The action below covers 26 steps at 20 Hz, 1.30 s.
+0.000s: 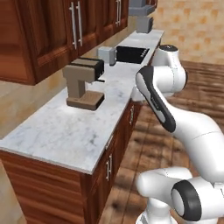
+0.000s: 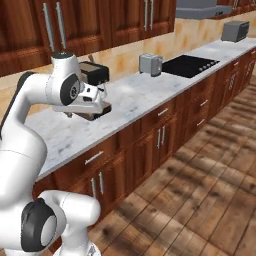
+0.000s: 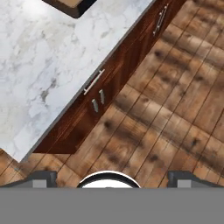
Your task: Take a straw from the drawer in front and place it inside the glass cup on the dining counter.
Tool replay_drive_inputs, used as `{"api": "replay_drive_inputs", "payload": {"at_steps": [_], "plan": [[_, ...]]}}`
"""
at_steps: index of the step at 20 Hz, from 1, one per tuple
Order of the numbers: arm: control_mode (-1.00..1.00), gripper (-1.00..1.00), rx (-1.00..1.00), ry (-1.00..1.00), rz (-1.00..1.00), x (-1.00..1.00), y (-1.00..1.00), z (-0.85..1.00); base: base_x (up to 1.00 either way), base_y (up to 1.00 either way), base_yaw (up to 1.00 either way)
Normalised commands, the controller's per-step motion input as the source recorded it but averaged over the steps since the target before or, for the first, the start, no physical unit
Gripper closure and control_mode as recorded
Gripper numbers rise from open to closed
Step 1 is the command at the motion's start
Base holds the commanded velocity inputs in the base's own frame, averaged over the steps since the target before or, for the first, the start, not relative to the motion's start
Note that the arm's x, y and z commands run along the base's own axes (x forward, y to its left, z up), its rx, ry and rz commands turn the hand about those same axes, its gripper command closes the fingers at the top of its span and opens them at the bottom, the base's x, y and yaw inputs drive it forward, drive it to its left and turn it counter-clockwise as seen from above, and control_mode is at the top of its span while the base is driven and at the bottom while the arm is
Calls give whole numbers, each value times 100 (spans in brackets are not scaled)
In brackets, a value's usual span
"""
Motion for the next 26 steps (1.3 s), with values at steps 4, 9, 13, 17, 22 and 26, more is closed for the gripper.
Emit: {"api": "replay_drive_inputs", "payload": {"at_steps": [4,9,13,17,22,26], "plan": [[100,-100,0,0,0,0,0,0,-37,32,-38],[100,-100,0,0,0,0,0,0,-24,32,-47],[-100,-100,4,2,-7,-2,0,-1,-12,23,-29],[-100,-100,45,13,-13,0,-39,-15,0,0,0],[-100,-100,59,18,-1,3,-65,-44,0,0,0],[-100,-100,55,21,0,15,-24,-77,0,0,0]]}}
